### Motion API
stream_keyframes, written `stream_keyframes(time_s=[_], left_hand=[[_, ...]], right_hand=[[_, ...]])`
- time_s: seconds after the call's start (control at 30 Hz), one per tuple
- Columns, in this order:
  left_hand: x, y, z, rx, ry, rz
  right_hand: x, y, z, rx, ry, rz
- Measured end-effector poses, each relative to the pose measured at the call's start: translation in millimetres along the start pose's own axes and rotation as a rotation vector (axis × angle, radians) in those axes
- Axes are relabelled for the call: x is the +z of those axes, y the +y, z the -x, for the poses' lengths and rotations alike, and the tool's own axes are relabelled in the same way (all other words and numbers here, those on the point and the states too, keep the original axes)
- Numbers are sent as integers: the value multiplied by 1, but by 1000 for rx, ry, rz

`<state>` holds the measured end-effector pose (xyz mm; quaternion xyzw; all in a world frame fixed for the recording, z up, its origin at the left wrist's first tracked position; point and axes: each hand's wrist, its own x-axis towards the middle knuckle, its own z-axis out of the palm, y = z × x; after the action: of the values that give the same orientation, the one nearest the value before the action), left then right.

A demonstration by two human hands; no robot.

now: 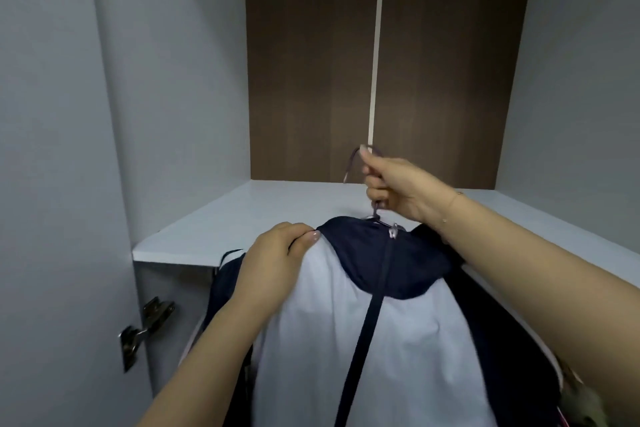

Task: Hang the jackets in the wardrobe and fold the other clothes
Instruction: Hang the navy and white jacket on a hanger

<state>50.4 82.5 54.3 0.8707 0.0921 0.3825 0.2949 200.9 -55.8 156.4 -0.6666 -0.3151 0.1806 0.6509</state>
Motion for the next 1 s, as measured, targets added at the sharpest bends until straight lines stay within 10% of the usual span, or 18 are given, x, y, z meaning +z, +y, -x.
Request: stream_keyframes(time_s=[0.43,0.67,0.83,1.0], left_hand=[[13,-12,178,176,-174,289],[-5,-33,223,211,67,233],[18,-29,231,209,-751,308],[58,-8,261,36,-709,389]], right_hand=[[33,76,239,-132,319,170],[11,97,311,-109,508,472],[14,97,323,-177,502,330],[9,125,340,-66,531,294]])
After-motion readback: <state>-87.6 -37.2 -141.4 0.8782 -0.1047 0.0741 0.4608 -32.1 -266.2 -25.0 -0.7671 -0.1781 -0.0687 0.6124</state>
